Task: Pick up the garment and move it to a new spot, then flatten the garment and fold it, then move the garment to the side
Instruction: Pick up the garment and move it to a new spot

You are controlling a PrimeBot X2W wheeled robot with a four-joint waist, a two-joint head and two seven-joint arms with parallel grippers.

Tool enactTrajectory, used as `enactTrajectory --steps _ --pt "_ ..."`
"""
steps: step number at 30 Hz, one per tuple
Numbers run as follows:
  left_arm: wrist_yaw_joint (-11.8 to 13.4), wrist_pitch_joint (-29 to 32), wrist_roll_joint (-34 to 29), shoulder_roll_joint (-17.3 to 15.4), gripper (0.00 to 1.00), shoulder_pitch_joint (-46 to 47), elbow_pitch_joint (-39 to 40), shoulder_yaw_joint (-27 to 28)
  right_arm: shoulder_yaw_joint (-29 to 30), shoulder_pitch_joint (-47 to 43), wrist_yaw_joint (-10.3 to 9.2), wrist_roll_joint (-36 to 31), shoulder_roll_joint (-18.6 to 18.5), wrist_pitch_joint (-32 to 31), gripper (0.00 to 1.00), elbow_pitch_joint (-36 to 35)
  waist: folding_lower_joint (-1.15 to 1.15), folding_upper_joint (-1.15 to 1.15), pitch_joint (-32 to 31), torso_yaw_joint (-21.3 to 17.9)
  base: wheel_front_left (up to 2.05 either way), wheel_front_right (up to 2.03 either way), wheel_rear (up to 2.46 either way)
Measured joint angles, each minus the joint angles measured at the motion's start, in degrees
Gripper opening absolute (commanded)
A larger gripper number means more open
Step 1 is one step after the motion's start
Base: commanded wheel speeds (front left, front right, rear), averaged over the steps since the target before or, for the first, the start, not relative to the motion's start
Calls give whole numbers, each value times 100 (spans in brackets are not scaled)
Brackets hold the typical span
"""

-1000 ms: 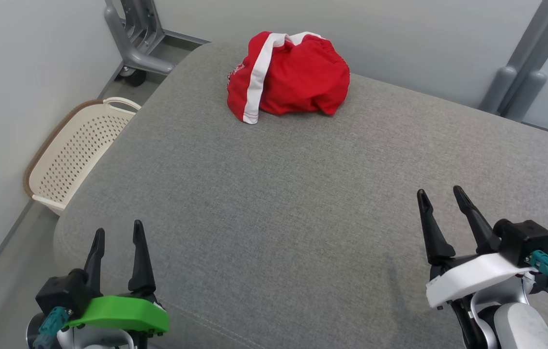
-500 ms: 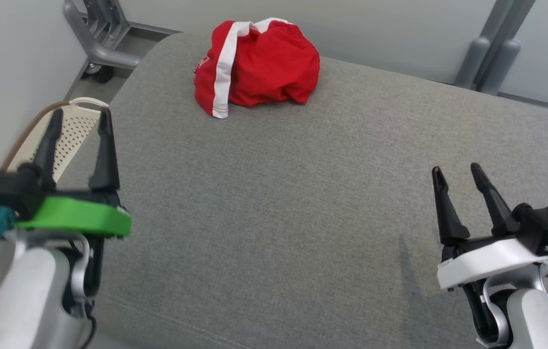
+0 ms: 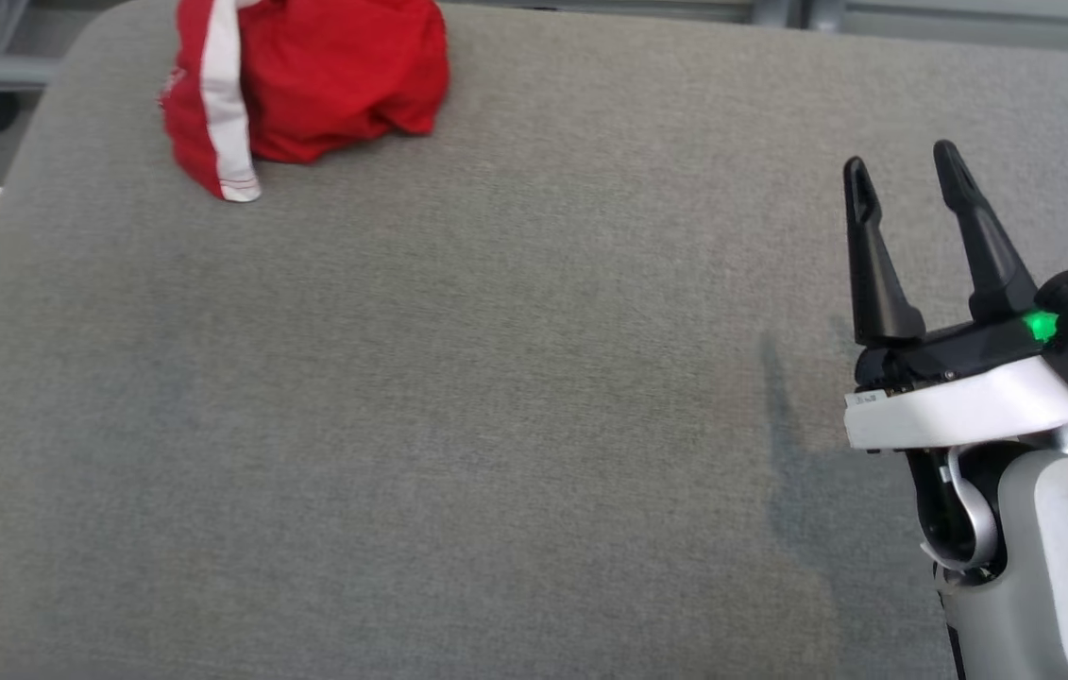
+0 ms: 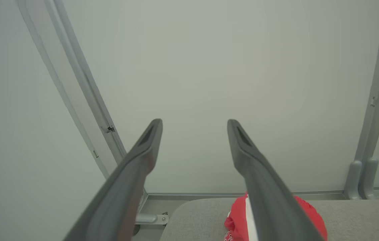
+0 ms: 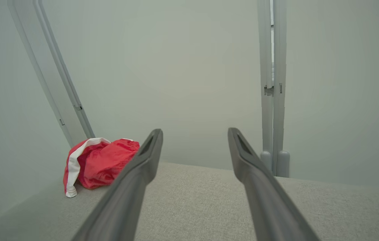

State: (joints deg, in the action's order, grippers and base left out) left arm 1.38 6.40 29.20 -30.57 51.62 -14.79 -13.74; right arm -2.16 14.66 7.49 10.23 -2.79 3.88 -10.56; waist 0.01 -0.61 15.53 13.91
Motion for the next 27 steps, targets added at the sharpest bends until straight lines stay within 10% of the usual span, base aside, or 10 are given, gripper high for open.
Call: enactTrajectory --steps 27 --pt "-357 1258 -185 -825 100 1062 -2278 -387 -34 149 0 257 -7 327 100 -649 0 0 2098 -1987 0 0 0"
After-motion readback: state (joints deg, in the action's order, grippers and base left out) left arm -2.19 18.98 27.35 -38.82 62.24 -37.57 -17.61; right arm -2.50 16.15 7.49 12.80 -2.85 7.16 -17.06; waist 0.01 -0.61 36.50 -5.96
